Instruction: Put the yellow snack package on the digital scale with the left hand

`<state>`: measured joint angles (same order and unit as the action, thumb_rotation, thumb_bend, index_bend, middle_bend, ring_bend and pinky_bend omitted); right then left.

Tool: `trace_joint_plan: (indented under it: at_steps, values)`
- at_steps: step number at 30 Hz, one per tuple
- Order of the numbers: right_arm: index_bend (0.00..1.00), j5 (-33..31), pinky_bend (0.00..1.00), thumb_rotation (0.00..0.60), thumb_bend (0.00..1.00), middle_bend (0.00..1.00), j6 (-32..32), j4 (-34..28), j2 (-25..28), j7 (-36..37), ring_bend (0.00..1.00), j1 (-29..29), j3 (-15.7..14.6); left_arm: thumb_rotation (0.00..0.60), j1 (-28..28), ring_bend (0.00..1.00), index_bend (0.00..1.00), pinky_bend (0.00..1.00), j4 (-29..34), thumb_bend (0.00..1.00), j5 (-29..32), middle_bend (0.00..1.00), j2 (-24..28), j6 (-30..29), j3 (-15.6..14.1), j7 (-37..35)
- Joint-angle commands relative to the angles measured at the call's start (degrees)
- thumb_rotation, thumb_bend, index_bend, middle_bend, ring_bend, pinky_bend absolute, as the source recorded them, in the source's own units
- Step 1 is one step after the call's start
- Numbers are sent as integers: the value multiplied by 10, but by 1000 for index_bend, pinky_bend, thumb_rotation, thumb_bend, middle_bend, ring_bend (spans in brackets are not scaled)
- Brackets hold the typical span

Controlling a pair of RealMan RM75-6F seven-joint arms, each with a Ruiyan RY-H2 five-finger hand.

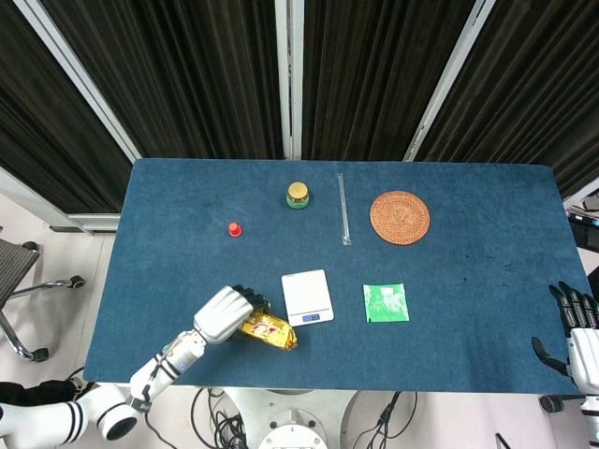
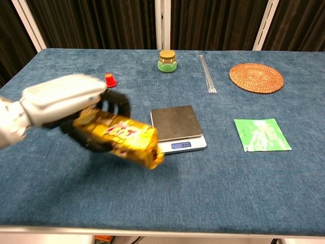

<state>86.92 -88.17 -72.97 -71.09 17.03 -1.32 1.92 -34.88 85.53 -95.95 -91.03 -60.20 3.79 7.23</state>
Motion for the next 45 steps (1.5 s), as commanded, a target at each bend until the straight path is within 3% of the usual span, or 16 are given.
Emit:
trace_joint_plan:
  at_steps: [1, 13, 27, 31, 35, 38, 45]
  values:
    - [0, 2, 0, 600, 228, 0, -4, 1, 0, -2, 0, -1, 0, 600, -40, 438, 582, 543, 22, 236, 49, 559, -7, 54, 38, -1]
    - [0, 0, 0, 600, 229, 0, -17, 13, 4, 24, 0, -9, 4, 600, -153, 438, 586, 538, -50, 265, 143, 562, -109, 130, 122, 48]
    - [0, -2, 0, 600, 246, 0, -18, 40, 2, 59, 0, -17, 2, 600, -195, 427, 558, 531, -184, 268, 203, 513, -203, 137, 120, 58]
    - [0, -4, 0, 600, 246, 0, -16, 46, -2, 64, 0, -18, 2, 600, -200, 334, 432, 453, -198, 246, 232, 369, -206, 158, 113, 82]
    - [0, -5, 0, 600, 246, 0, -13, 51, -4, 65, 0, -17, 3, 600, -197, 104, 188, 237, -180, 198, 244, 178, -195, 161, 106, 89]
    - [0, -3, 0, 600, 245, 0, -13, 51, -5, 64, 0, -17, 3, 600, -195, 22, 64, 162, -167, 190, 248, 90, -187, 150, 107, 92]
    - [0, -1, 0, 600, 245, 0, -14, 50, -6, 63, 0, -16, 3, 600, -176, 0, 26, 102, -98, 189, 244, 61, -143, 111, 97, 115]
